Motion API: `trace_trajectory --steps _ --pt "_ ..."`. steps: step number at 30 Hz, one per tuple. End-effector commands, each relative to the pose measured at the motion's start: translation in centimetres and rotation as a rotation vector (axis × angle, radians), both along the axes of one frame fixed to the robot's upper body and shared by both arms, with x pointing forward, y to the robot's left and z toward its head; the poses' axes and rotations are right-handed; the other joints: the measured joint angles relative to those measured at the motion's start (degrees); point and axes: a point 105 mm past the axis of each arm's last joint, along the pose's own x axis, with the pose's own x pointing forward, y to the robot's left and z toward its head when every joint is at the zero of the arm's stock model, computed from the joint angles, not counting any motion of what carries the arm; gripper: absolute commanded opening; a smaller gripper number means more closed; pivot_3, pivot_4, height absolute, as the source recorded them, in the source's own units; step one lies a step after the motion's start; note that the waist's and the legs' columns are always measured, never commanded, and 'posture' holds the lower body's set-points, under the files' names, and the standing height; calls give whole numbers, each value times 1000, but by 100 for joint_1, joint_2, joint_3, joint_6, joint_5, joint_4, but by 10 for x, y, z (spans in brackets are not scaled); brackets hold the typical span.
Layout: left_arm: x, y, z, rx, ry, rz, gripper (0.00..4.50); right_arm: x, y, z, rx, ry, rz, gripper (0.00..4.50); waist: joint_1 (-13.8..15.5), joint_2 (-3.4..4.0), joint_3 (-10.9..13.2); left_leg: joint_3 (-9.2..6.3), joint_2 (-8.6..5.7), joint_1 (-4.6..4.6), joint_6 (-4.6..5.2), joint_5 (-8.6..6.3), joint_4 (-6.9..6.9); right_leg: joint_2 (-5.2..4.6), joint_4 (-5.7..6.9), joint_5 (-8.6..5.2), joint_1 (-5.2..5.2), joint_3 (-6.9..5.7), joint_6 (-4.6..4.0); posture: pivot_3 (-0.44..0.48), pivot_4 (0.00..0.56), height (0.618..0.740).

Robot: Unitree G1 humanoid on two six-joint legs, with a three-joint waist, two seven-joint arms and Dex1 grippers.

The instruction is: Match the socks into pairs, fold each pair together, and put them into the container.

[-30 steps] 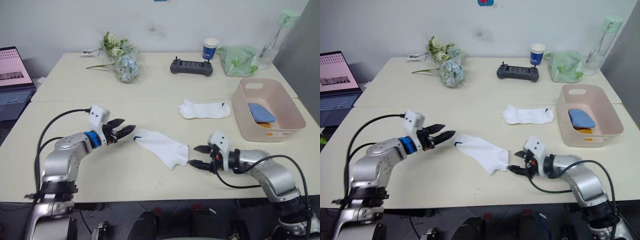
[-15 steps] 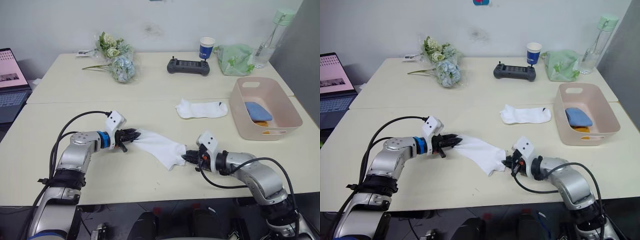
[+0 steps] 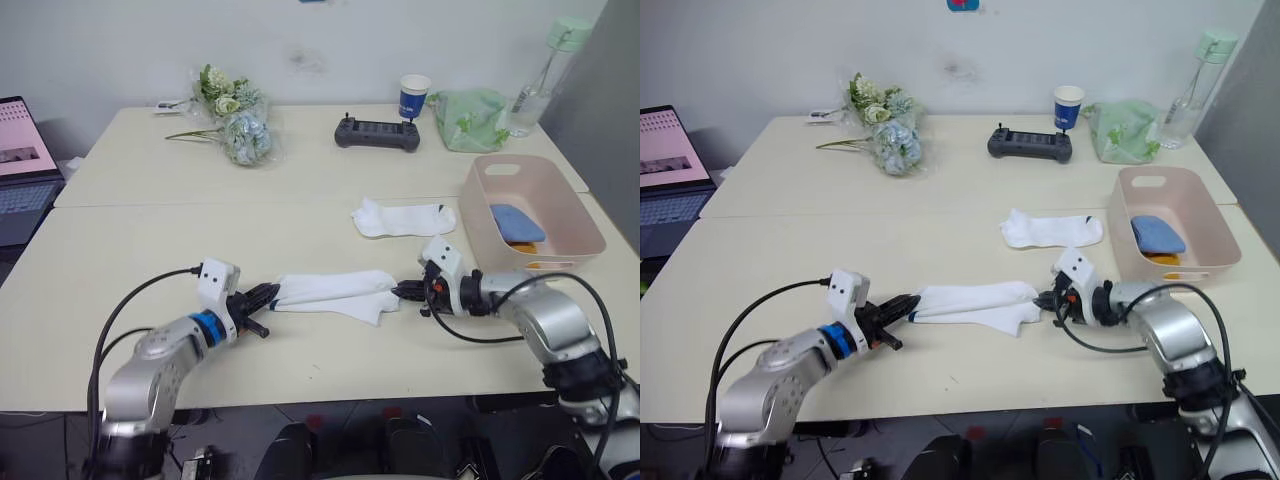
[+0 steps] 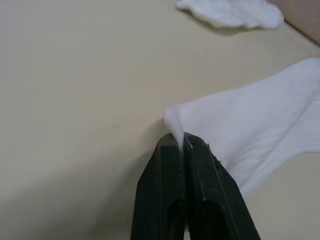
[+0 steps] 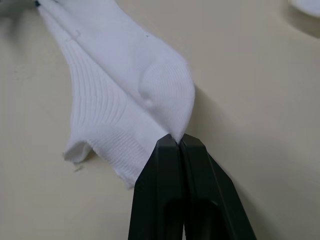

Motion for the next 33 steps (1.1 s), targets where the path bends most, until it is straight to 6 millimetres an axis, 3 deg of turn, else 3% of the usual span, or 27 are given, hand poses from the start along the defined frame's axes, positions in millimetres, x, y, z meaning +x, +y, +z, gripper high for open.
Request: trace_trajectory --steps 1,5,11,16,19,22,28,31,33 --pt "-8 -4 13 -10 -51 102 12 8 2 4 -31 -3 66 0 7 0 0 -1 2 1 0 0 0 0 0 0 0 -1 0 0 150 740" --pt "-4 2 4 4 -67 237 12 26 7 1 -54 -28 62 0 19 0 0 -3 3 2 -1 1 -1 3 2 1 2 -6 -2 0 150 740" --pt "2 1 -2 -24 -65 294 12 29 6 3 -83 -103 110 0 21 0 0 3 -1 -2 -1 1 0 1 -4 2 1 -6 -3 0 150 740" --pt "7 -3 -2 -36 -72 263 0 27 1 8 -54 -143 103 1339 22 -1 0 2 -1 -2 -1 1 0 1 -3 2 1 -7 -3 0 150 740" --pt "9 2 4 -33 -92 250 703 26 -7 22 -43 -229 75 2384 25 0 0 2 -1 -3 -1 1 0 0 -4 2 0 -6 -3 0 150 740" --pt "9 19 16 10 -134 232 1666 12 -4 35 2 -277 137 3441 24 0 0 1 0 -3 -1 1 -2 1 -4 2 -1 -7 -3 0 150 740" --pt "-4 33 33 276 -249 -103 3609 -22 19 32 25 -302 279 3454 8 1 0 2 9 8 -2 1 -26 7 -6 1 -2 -5 -4 0 150 740" --pt "-15 28 20 479 -283 -344 3609 -30 30 16 -25 -338 333 3454 15 3 0 3 6 8 -3 1 -29 6 -11 1 -1 -4 -4 0 150 740" --pt "-12 29 7 563 -287 -407 3609 -29 32 6 -66 -355 340 3454 19 7 2 5 1 9 -3 1 -32 6 -11 1 -2 -2 -5 0 150 740"
